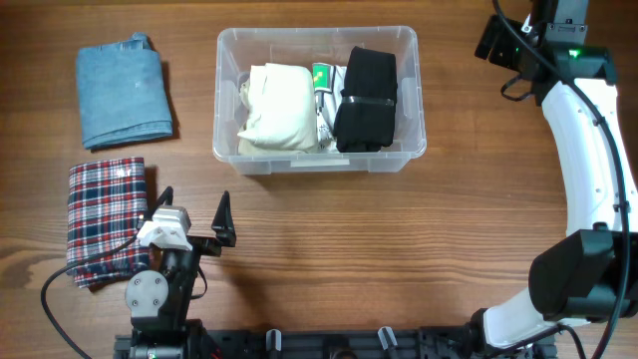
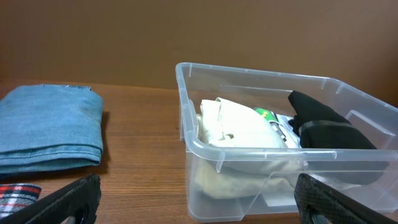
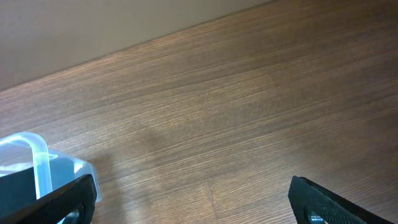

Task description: Pack container

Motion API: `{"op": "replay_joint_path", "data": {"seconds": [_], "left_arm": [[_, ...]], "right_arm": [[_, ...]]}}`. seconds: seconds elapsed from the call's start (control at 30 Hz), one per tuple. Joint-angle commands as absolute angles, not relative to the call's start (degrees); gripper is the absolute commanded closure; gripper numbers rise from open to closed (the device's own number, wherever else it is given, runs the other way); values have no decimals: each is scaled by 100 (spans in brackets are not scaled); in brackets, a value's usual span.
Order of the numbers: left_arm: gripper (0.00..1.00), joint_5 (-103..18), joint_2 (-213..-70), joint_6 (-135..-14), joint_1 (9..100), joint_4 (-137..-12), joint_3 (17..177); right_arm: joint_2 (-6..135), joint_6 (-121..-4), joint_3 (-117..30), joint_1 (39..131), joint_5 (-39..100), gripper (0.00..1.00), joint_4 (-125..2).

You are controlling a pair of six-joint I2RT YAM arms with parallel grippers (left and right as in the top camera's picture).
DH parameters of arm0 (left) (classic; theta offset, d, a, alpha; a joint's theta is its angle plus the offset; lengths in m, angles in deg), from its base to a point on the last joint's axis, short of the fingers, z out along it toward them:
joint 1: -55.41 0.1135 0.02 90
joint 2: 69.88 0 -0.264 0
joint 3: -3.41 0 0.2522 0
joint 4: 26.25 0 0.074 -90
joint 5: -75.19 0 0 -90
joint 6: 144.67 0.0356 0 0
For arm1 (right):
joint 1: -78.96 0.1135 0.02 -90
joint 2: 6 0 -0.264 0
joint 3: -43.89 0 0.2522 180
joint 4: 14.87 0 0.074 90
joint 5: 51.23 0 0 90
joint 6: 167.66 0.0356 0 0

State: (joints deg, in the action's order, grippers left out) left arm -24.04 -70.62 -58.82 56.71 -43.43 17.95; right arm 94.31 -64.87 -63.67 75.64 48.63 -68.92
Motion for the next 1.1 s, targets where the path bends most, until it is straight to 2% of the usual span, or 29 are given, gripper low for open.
{"op": "replay_joint_path", "data": {"seconds": [0.0,0.5,0.67,0.77,0.97,1.07], "left_arm": [[0,-2369,-7022,-5809,5714,-4347,1749],[0,-2437,-7022,-5812,5714,-4354,1764],[0,-2151,-7180,-5812,5714,-4815,2376],[0,-2039,-7597,-5809,5714,-5125,3047],[0,-1978,-9929,-5744,5714,-6612,5482],[0,-1766,-10500,-5510,5721,-6861,5891]], "right_arm": [[9516,-6399,-6312,7560,4772,0,-6899],[9516,-6397,-6312,7560,4772,0,-6899],[9516,-6399,-6312,7562,4772,0,-6896],[9516,-6399,-6312,7562,4772,0,-6896],[9516,-6399,-6312,7562,4772,0,-6899],[9516,-6399,-6312,7562,4772,0,-6899]]}}
